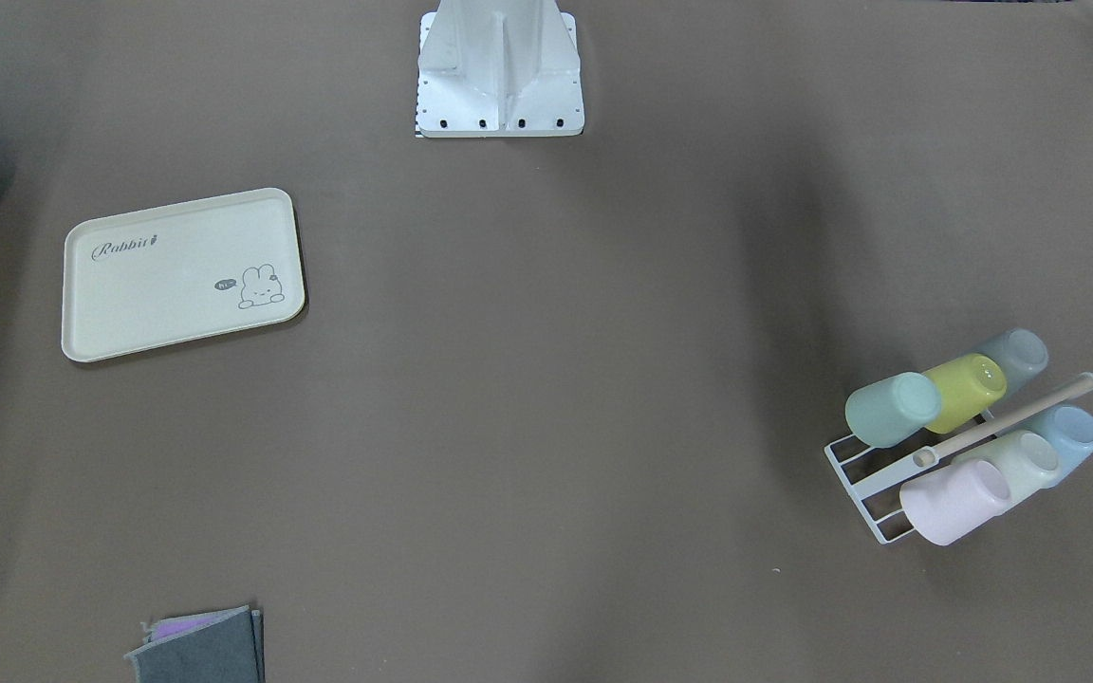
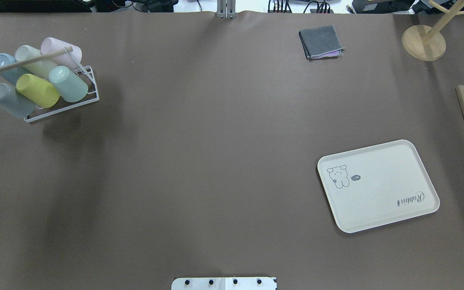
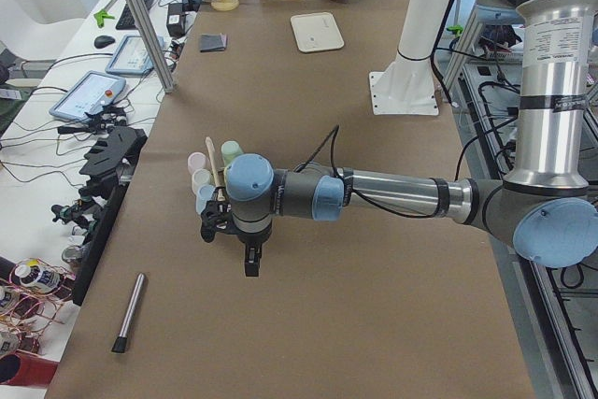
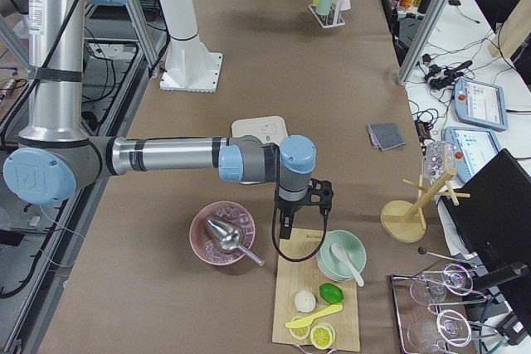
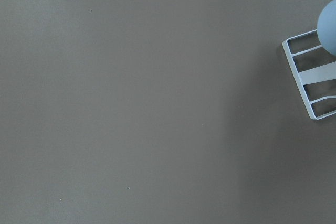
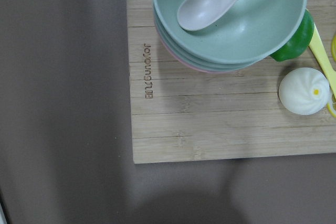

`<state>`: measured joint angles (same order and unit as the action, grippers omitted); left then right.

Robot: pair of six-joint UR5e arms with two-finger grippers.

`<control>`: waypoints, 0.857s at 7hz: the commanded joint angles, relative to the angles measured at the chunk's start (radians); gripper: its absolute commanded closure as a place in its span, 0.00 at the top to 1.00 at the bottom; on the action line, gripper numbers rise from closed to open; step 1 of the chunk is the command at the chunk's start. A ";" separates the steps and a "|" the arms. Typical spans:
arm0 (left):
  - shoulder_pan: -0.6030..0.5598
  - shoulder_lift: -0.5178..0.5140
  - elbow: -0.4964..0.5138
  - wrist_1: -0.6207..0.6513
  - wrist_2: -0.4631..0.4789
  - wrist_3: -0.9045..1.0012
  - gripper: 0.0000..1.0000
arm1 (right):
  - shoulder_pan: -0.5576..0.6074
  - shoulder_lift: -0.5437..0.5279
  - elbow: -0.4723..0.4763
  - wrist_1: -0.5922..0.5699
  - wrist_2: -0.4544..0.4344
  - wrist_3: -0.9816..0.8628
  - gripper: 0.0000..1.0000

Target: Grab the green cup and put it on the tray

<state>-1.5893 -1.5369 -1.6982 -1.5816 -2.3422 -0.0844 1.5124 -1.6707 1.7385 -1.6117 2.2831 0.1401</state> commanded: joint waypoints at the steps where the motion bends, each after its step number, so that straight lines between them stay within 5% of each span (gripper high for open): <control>1: -0.001 0.006 0.003 -0.012 0.003 0.000 0.98 | 0.002 -0.010 -0.004 -0.007 0.019 0.004 1.00; 6: 0.000 -0.021 -0.005 -0.023 0.004 -0.005 0.98 | 0.002 -0.014 -0.011 -0.010 0.019 0.021 1.00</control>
<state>-1.5892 -1.5413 -1.7001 -1.6032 -2.3385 -0.0873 1.5140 -1.6834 1.7271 -1.6212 2.3024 0.1593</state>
